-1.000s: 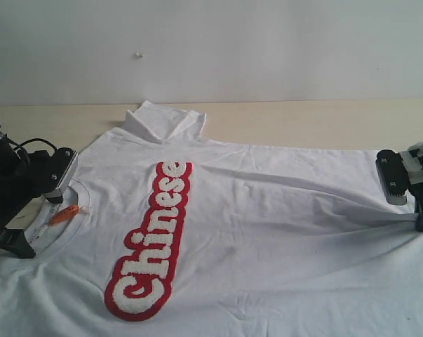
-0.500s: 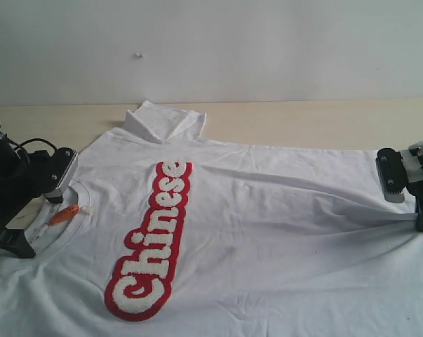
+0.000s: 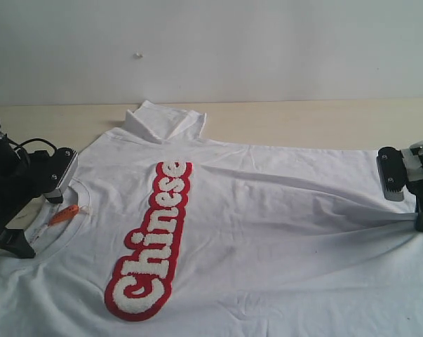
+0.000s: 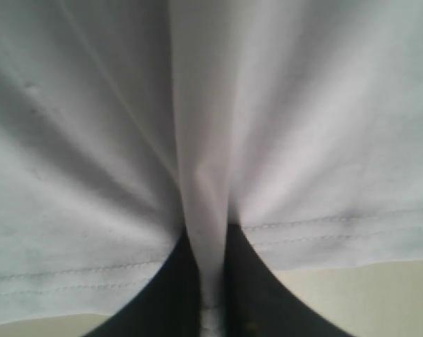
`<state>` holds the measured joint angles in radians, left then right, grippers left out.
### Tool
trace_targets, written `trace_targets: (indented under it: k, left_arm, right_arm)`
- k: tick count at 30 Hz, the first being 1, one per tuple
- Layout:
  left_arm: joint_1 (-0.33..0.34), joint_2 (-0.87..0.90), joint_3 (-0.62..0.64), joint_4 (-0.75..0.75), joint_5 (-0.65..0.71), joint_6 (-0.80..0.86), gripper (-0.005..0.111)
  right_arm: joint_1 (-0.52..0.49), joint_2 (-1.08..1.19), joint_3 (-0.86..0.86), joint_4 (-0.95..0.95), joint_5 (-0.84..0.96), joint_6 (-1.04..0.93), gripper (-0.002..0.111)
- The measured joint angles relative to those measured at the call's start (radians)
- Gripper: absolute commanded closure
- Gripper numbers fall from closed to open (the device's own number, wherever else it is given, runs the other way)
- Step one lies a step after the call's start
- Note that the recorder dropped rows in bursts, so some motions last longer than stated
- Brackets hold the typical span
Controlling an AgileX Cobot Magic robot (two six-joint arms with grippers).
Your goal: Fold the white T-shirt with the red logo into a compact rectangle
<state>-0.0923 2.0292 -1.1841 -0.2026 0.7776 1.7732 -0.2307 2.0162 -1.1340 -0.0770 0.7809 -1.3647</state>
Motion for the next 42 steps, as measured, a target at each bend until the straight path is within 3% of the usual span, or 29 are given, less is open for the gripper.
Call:
trace_targets:
  k: [30, 32, 35, 39, 42]
  left_arm:
    - [0.000, 0.000, 0.000, 0.000, 0.000, -0.041, 0.005]
    - [0.000, 0.000, 0.000, 0.007, 0.000, -0.045, 0.019]
    - [0.000, 0.002, 0.000, 0.018, 0.023, -0.049, 0.065]
    - [0.000, 0.004, 0.000, 0.024, 0.004, -0.049, 0.107]
    - [0.000, 0.004, 0.000, 0.029, -0.013, -0.049, 0.107]
  right_arm:
    - [0.000, 0.000, 0.000, 0.000, 0.000, 0.000, 0.108]
    - [0.000, 0.000, 0.000, 0.000, 0.000, 0.000, 0.108]
    - [0.000, 0.000, 0.000, 0.000, 0.000, 0.000, 0.108]
    - [0.000, 0.000, 0.000, 0.000, 0.000, 0.000, 0.108]
    - [0.000, 0.000, 0.000, 0.002, 0.000, 0.000, 0.108]
